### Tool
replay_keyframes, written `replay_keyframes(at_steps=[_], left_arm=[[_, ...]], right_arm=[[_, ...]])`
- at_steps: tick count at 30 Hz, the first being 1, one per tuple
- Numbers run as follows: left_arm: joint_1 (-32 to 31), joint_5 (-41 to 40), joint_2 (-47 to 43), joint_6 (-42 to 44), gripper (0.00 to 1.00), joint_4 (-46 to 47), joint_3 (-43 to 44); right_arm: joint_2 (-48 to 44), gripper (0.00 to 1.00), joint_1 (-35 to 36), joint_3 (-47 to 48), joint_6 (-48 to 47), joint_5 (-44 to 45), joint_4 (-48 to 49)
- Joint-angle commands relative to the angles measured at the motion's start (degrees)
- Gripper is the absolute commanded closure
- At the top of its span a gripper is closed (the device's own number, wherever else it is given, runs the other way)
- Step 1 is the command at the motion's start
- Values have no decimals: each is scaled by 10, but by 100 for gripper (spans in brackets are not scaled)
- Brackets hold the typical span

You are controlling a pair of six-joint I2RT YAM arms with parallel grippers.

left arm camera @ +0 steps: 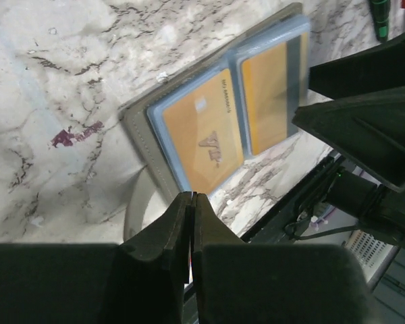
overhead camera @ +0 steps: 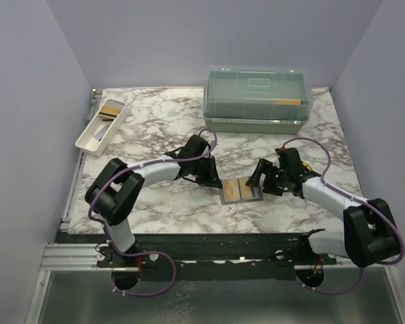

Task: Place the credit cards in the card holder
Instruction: Close the card holder at the center of the board.

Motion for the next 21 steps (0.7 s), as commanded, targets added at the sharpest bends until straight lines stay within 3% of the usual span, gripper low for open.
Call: replay_keyframes(at_steps=[1,4,9,14,21], left_arm=[[-4,9,45,3,95,-7,7],[-3,-38,54,-3,97,-7,-6],[-6,-51,80,-7,98,-8,-15],[-10,-66,82,-3,99,-7,-19],[-12,-80,71,1,100,-7,-24]], right_arm=[[24,14,-4,-10,-21,-23,33],[29,14,-5,-11,-32,-58,46],[36,16,-5,-16,-65,-179,86],[18,18,-3,-23,-38,-257,135],[-16,19,13,-8,-1,-285,146]])
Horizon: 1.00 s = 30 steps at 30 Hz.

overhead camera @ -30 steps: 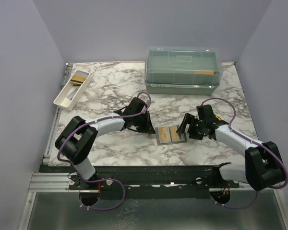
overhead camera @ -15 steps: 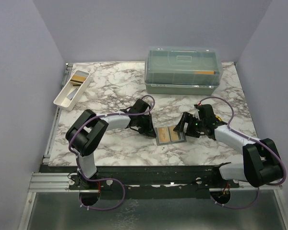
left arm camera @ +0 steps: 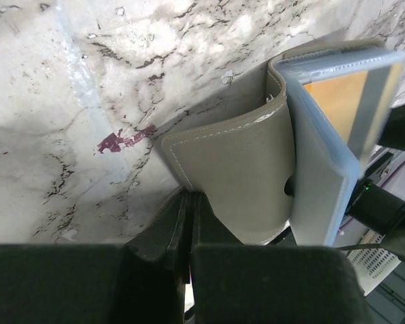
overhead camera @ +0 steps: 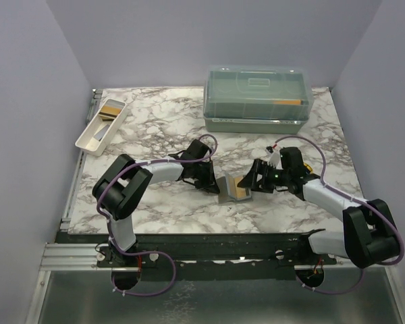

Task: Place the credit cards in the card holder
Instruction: Close the card holder at the center of the board.

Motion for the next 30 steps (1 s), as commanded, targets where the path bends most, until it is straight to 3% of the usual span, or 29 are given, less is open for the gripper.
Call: replay_keyframes(at_steps=[1,10,16,23,30], left_arm=[[-10,-59,11,11,100,-5,-21],[-11,-80,-29,18,98,-19,-32],[-10,-85,-80,31,76,-57,-34],[-2,-64,-155,48,52,-113,-11],[14,-90,-168,53,44,-152,-20]], right_arm=[[-27,19,22,13,41,-84,47],[52,19,109,37,125,-86,150],[67,18,114,67,105,-31,81],[97,20,115,83,86,-40,71],[137,23,122,67,110,-45,139]])
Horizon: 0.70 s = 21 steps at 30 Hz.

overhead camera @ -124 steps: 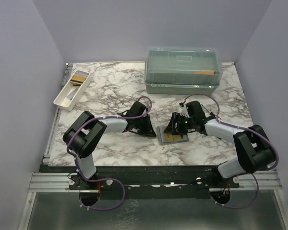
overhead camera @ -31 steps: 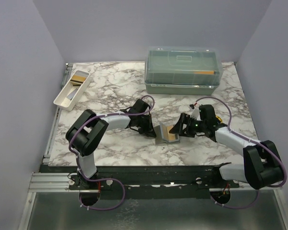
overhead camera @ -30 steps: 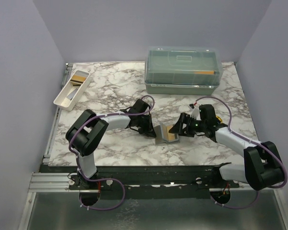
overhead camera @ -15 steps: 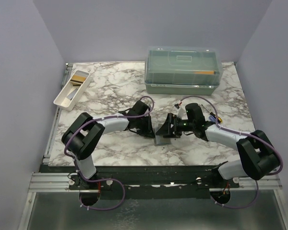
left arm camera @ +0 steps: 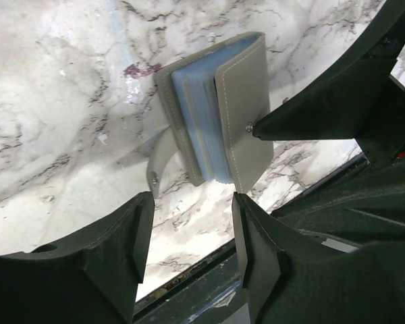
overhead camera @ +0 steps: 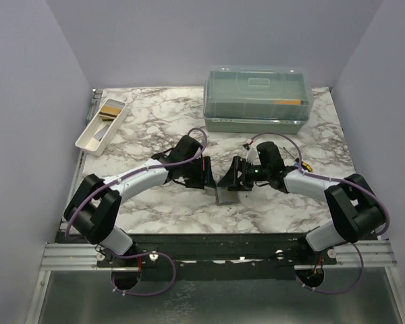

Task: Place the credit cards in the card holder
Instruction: Close the card holder at the center of the board.

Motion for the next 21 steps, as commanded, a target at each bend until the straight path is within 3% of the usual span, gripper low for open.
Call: replay_keyframes(at_steps=[1,8,13,18,21], left_arm=[[17,-26,2,16,44,-48,-2],[32,-21,29,24,50,-54,-3],[33,5,40,22,62,-39,0],[33,30,40,11,63,-15,-9],[32,38,45,7,73,-7,-15]], right_arm=[[34,24,8,-7,14,-2,54],[54,26,12,-13,15,1,67],[57,26,12,-10,6,9,53],[61,27,13,-12,4,10,52],[59,27,15,-12,6,12,52]])
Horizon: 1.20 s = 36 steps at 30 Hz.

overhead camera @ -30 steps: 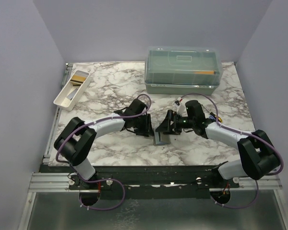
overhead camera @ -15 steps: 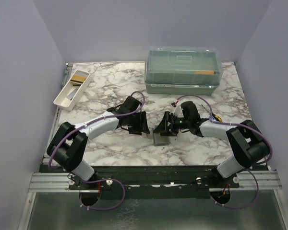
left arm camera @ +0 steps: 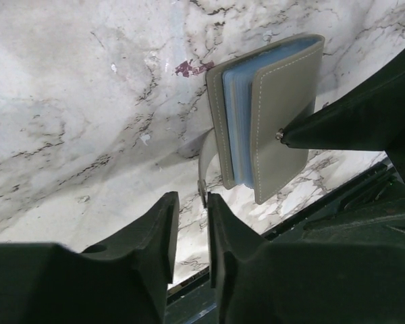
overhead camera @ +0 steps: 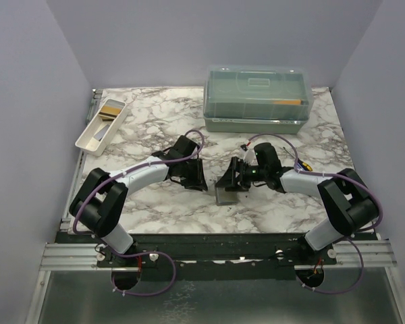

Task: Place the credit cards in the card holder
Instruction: Close the card holder at the center of the board.

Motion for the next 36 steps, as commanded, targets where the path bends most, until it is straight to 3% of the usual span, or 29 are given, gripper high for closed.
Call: replay_keyframes(at_steps=[1,6,12,16,23,29,36], left_arm=[[0,31,11,-8,76,22,-15],[0,44,17,-11,80,32,-17],[3,42,5,-4,100,35,-22],[3,44,-7,9,100,38,-19],[5,93,-3,6,100,64,-9],[5,121,13,-4,100,78,8],[1,144,64,-30,100,101,39]], right_arm=[[13,27,8,-10,-12,20,-4],[0,28,9,1,-21,44,-32],[-48,30,9,31,-46,113,-120],[-51,44,5,39,-65,133,-156],[7,68,14,20,-60,127,-107],[40,72,19,-11,-20,109,-35],[42,71,20,-19,-5,107,-23]])
